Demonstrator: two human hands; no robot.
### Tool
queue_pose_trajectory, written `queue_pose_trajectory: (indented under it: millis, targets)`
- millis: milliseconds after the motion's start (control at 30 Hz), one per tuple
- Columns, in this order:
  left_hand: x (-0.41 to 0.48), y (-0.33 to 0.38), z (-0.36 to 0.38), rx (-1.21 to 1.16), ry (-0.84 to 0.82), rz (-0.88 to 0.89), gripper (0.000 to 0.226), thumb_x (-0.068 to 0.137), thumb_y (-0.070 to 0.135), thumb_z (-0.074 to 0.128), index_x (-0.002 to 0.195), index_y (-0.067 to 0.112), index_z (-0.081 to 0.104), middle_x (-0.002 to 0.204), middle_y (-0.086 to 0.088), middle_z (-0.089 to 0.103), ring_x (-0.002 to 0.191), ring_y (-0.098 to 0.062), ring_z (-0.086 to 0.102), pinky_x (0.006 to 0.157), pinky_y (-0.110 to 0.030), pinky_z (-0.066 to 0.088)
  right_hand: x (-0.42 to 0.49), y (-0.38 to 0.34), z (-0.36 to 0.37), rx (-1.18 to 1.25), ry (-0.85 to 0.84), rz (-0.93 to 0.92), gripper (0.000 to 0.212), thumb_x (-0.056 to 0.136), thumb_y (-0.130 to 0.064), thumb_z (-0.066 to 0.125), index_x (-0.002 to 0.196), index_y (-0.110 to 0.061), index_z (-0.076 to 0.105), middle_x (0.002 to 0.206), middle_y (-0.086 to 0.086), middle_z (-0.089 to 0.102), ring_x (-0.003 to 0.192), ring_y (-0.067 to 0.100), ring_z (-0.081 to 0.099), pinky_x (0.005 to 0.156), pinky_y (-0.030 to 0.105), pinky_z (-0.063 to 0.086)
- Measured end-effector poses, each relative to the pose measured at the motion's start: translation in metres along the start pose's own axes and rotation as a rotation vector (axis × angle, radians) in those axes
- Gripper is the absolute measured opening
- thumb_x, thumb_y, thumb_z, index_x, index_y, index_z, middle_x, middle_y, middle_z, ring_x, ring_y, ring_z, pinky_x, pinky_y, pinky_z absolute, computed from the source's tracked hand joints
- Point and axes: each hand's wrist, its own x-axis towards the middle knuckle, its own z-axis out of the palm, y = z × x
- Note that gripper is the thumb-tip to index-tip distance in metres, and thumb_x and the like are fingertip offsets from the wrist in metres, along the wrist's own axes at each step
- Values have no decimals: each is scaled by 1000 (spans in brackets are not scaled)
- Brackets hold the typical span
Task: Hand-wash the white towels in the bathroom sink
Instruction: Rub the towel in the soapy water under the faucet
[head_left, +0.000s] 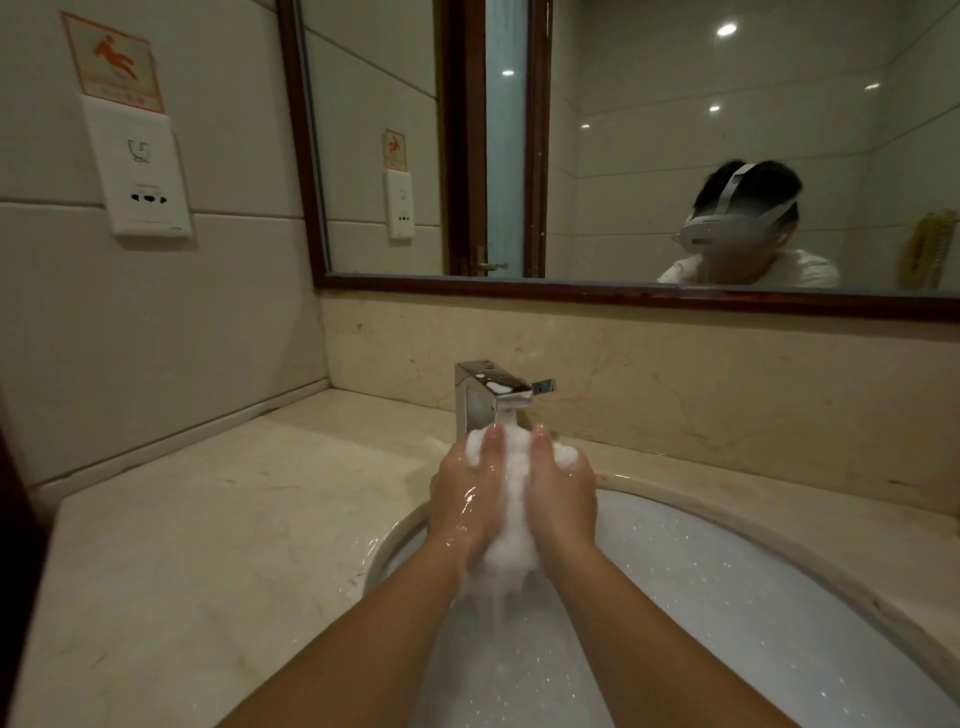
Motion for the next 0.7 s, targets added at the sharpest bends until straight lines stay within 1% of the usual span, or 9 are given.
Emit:
queue_pose_trajectory:
  millis: [100,167,267,400,467,500,567,600,700]
  targets:
    - [7,-1,1,-40,75,-22,40,104,61,43,96,28,66,96,5,72,96,-22,68,83,-34,49,-2,-4,6,-9,-27,5,50,98,-58,61,130,-22,48,126,8,58,103,28,60,86,36,47]
    - [11,-2,0,-66,122,-22,41,106,58,41,96,26,66,95,3,72,95,-21,69,81,-34,49,-2,-5,9,-2,-96,-13,52,94,-61,65,129,-27,47,124,3,64,107,26,64,93,39,52]
    - [15,-3,-5,-103,191,-21,45,108,53,37,102,21,68,97,1,72,97,-24,68,81,-33,48,-4,-4,14,19,-204,63,57,86,-68,71,124,-31,49,121,-1,69,111,25,68,105,48,54]
    - [15,0,-12,-142,343,-56,45,107,57,35,107,25,66,96,3,68,98,-27,65,88,-40,51,-9,-12,20,104,-206,208,72,76,-75,72,121,-32,38,124,6,64,109,30,67,99,51,57]
    - [15,2,-15,-174,409,-77,45,106,60,35,111,25,64,97,4,66,96,-25,62,84,-38,47,-12,-13,21,85,-229,183,67,85,-75,67,126,-29,41,117,3,66,101,26,68,92,47,59]
    - [14,4,-16,-189,422,-85,45,107,59,35,113,25,63,98,4,64,95,-25,60,83,-36,44,-13,-13,22,83,-263,151,67,87,-78,61,131,-30,42,115,1,67,102,26,69,93,48,59]
    - [13,5,-18,-180,403,-99,44,107,58,34,114,24,61,99,3,62,94,-24,56,82,-34,40,-14,-9,24,69,-301,134,77,78,-88,48,138,-38,44,120,-1,69,109,30,70,98,55,58]
    - [13,5,-18,-160,376,-100,44,107,58,32,114,25,60,100,2,62,93,-23,56,82,-34,39,-11,-3,27,63,-299,125,80,75,-87,43,140,-41,45,124,0,69,113,32,69,101,57,56]
    - [9,7,-14,-110,255,-84,40,110,53,31,122,26,57,105,1,62,97,-24,56,83,-34,39,-8,0,25,71,-226,94,60,88,-58,35,143,-41,53,130,1,70,115,30,67,104,55,54]
